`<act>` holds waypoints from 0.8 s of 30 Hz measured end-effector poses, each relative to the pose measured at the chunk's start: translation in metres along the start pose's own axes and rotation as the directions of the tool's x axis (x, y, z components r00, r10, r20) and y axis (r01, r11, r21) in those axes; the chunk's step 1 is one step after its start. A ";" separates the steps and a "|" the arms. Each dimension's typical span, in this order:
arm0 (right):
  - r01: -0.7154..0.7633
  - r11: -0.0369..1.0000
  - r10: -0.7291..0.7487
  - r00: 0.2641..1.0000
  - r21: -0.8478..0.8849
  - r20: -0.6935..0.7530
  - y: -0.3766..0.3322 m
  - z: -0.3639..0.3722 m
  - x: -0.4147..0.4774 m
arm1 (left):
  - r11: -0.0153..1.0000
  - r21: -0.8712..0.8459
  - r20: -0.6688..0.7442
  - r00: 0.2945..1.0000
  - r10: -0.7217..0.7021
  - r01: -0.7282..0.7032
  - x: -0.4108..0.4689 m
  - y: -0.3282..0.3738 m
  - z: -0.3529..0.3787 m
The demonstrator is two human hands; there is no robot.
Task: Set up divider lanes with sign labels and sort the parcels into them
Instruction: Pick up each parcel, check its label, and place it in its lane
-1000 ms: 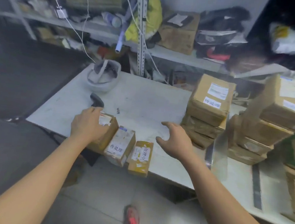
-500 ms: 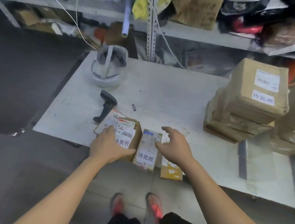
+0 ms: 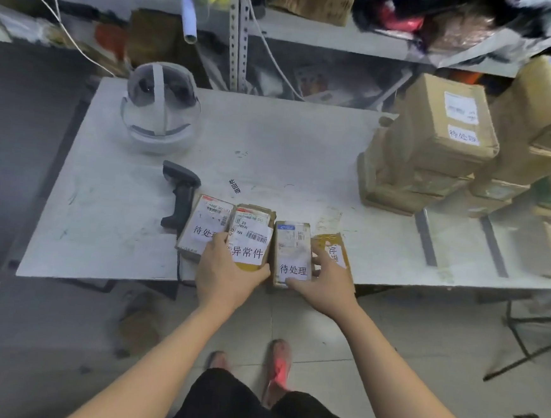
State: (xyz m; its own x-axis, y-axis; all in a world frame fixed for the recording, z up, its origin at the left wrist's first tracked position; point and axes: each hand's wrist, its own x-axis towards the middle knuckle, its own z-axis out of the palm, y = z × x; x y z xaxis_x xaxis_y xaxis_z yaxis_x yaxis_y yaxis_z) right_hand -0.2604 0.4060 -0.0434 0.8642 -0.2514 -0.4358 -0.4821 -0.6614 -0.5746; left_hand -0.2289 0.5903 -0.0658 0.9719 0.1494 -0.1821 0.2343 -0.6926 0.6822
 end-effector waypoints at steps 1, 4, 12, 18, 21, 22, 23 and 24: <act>-0.013 1.000 0.013 1.000 0.008 -0.011 0.001 0.005 -0.003 | 1.000 -0.006 -0.011 1.000 0.000 0.000 0.000 -0.002 -0.001; -0.057 0.998 0.058 0.997 0.025 -0.050 -0.001 0.021 -0.008 | 1.000 -0.006 -0.031 1.000 0.001 -0.001 0.000 -0.003 -0.004; -0.174 0.984 0.163 0.969 -0.043 -0.184 -0.010 0.049 -0.003 | 0.999 0.017 -0.099 0.994 0.048 -0.047 -0.003 0.005 -0.004; -0.222 0.975 0.211 0.949 -0.022 -0.233 -0.008 0.045 -0.002 | 0.997 -0.004 -0.168 0.983 0.075 -0.077 -0.003 0.018 -0.010; -0.237 0.972 0.230 0.937 0.007 -0.263 -0.010 0.034 -0.001 | 0.992 -0.025 -0.218 0.969 0.115 -0.123 0.001 0.030 -0.017; -0.233 0.972 0.230 0.935 0.022 -0.271 -0.011 0.030 -0.001 | 0.990 -0.031 -0.232 0.964 0.129 -0.139 0.003 0.035 -0.020; -0.225 0.974 0.226 0.934 0.036 -0.278 -0.012 0.025 -0.002 | 0.987 -0.035 -0.245 0.959 0.142 -0.155 0.005 0.040 -0.022; -0.216 0.975 0.222 0.933 0.050 -0.284 -0.014 0.020 -0.003 | 0.984 -0.037 -0.256 0.954 0.158 -0.173 0.006 0.045 -0.024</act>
State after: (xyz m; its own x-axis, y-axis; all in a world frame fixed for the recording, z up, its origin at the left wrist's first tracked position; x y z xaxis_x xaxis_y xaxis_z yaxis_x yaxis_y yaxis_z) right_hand -0.2591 0.4307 -0.0481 0.7402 -0.5816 -0.3374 -0.6643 -0.5550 -0.5007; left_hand -0.2116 0.5776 -0.0190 0.9700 0.2140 0.1152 0.0637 -0.6812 0.7293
